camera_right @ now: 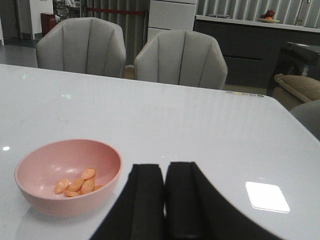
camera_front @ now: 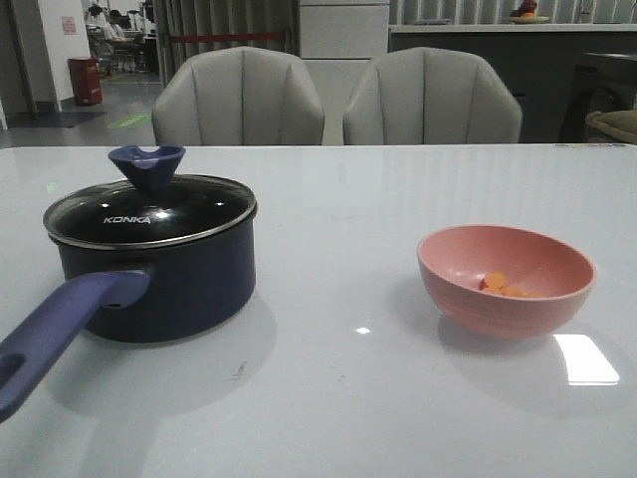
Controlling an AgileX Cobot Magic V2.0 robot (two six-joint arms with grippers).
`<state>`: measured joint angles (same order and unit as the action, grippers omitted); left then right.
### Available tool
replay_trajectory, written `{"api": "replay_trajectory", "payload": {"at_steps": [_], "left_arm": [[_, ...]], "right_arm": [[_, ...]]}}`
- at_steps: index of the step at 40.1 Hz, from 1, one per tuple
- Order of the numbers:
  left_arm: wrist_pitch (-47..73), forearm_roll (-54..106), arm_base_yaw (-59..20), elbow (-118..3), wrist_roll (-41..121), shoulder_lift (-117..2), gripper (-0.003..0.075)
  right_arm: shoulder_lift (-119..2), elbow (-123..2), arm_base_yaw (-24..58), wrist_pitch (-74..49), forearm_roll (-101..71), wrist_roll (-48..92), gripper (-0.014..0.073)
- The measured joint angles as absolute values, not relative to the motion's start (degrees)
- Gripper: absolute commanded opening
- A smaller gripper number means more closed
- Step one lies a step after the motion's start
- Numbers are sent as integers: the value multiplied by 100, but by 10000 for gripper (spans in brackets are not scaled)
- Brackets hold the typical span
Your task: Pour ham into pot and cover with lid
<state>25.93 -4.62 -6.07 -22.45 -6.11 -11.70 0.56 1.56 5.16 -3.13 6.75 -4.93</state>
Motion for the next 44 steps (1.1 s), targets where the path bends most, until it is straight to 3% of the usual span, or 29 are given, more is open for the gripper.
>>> {"api": "replay_trajectory", "payload": {"at_steps": [3,6,19,44], "left_arm": [[2593,-458,-607,-2245,-611,-1283,580],[2593,-458,-607,-2245,-611,-1480,626],[2791,-301,-1033,-3089,-611,-3170,625],[4563,291,-1238,-6743,-641,-7819,625]], "right_arm": [[56,156,516,-313,675,-493,161],[56,156,516,-313,675,-493,161],[56,156,516,-313,675,-493,161],[56,156,516,-303,675,-493,161]]}}
